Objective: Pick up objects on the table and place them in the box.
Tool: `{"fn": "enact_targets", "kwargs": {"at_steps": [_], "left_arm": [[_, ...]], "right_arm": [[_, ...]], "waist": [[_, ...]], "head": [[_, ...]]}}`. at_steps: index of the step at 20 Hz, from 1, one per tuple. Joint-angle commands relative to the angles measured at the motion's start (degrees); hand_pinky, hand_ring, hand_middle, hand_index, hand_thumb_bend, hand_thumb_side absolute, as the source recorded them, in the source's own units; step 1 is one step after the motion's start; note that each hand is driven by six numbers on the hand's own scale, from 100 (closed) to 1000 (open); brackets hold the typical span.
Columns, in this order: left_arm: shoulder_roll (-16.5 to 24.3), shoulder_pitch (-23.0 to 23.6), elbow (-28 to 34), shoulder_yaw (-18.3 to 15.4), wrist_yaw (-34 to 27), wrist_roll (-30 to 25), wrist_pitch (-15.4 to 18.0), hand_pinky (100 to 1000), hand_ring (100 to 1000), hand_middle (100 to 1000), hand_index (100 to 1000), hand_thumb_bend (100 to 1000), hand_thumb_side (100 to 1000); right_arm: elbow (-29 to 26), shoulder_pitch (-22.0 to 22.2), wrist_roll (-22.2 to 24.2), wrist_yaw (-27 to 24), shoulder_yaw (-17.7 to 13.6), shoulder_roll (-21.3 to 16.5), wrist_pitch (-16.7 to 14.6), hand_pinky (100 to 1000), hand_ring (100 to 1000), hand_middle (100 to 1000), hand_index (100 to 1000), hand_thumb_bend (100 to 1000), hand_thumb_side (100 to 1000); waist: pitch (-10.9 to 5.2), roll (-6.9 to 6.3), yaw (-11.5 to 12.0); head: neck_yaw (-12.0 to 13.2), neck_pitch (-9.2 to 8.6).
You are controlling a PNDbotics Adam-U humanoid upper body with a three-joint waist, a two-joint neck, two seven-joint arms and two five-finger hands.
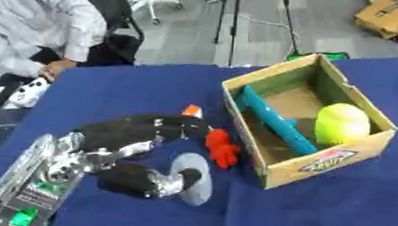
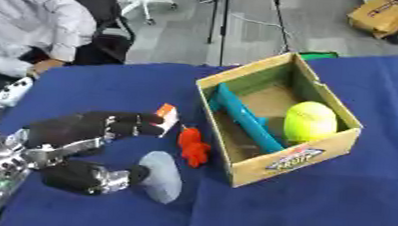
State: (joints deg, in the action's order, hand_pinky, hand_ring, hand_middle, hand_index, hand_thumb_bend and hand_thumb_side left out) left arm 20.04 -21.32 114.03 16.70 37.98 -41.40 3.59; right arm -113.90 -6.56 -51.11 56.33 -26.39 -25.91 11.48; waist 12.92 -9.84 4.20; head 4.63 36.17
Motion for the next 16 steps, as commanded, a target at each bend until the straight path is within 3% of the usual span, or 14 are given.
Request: {"fn": "enact_targets", "kwargs": {"at_steps": [1,4,5,10,16], "left_arm": [[0.03,0.05,0.56,-1.06,-1.24,0.12,0.15,1000,1000,1000,1000,243,937],[-0.34,0.37,0.56,-1.01,-0.47,-0.78,-0.39,1000,1000,1000,1000,249,889],[-0.56,0.43,0.56,-1.11,0.39,-1.26,-0.83,1000,1000,1000,1000,261,918],[-2.21,-0.03,0.56,-1.4,6.71,-4.14,-3.15,1000,983,1000,1000,266,883],[-4.53,-0.44,0.56,-1.75,11.71,-8.02,-3.87,1000,963,1000,1000,281,919]], "right_arm": [[-0.69,-0.3,-0.86,-0.51,0.04,-0.56,0.87,833,836,706,784,100,800],[-0.69,-0.27,-0.86,-0.56,0.11,-0.49,0.78,834,835,705,781,100,801],[-0.69,-0.24,-0.86,-0.58,0.12,-0.41,0.77,834,835,706,781,100,800],[-0.69,-0.25,-0.86,-0.71,0.18,-0.18,0.63,834,834,705,774,100,801],[-0.69,-0.25,-0.86,-0.84,0.22,0.12,0.56,834,833,704,767,100,801]], "waist": [[-0.89,0.77,-0.01],[-0.83,0.91,-0.07],[-0.79,1.0,-0.12],[-0.67,1.32,-0.17],[-0.48,1.67,-0.23]], "head": [[0.23,-0.32],[0.32,-0.6],[0.35,-0.74],[0.39,-1.62],[0.4,-2.62]]}}
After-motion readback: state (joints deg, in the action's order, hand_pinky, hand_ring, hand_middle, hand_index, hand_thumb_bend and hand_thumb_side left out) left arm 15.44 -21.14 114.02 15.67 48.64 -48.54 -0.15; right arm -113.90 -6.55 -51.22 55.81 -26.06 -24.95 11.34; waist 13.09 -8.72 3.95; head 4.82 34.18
